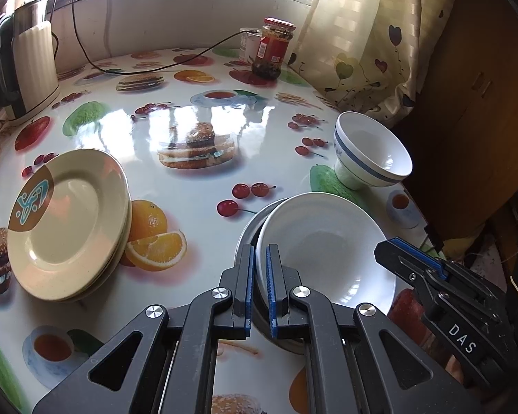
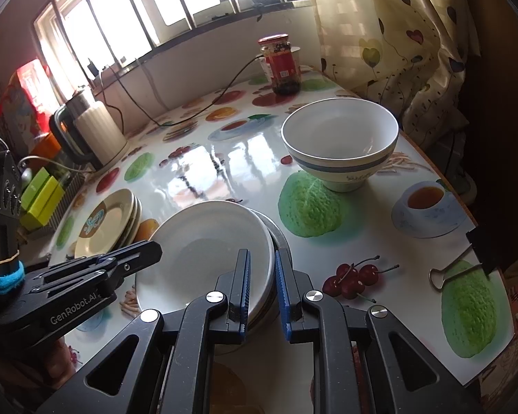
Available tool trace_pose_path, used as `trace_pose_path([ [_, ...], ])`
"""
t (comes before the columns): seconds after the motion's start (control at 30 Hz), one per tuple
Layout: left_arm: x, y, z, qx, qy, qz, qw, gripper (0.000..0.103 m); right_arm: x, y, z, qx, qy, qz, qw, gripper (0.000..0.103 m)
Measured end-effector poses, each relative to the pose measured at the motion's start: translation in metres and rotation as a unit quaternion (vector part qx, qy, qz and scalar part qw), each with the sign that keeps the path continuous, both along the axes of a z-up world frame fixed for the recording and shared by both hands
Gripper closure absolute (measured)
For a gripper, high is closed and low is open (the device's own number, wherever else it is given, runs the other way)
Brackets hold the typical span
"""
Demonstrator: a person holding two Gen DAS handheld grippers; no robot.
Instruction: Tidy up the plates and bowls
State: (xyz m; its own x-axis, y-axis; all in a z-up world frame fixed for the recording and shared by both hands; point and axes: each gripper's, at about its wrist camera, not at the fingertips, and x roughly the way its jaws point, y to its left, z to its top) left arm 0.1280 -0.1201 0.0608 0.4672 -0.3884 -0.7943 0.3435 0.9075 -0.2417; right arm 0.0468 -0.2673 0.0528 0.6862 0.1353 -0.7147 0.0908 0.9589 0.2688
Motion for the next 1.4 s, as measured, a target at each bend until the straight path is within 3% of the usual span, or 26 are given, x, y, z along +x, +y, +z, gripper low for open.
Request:
trace_pose_path([
  [0.33, 0.002, 0.002, 0.004, -0.010, -0.006, 0.000, 0.9999, 0.096, 0.000, -0.001, 0.000, 0.001, -0.001, -0.001, 1.000, 0.086],
  [0.7, 0.010, -0.005, 0.016, -0.020, -0.020, -0.017, 0.9995, 0.096, 0.004, -0.008, 0.005, 0.009, -0.014, -0.017, 1.000, 0.071],
  [1.13, 0.037, -0.046, 0.036, -0.051, -0.021, -0.059, 0.9967, 0.096, 0.011, -0.056, 0.027, -0.005, -0.038, -0.072, 0.997, 0.065],
  [1.4, 0.055, -0.075, 0.045, -0.038, -0.030, -0.074, 0.9961, 0.096, 0.023, -0.083, 0.030, -0.009, -0.043, -0.093, 0.995, 0.065],
])
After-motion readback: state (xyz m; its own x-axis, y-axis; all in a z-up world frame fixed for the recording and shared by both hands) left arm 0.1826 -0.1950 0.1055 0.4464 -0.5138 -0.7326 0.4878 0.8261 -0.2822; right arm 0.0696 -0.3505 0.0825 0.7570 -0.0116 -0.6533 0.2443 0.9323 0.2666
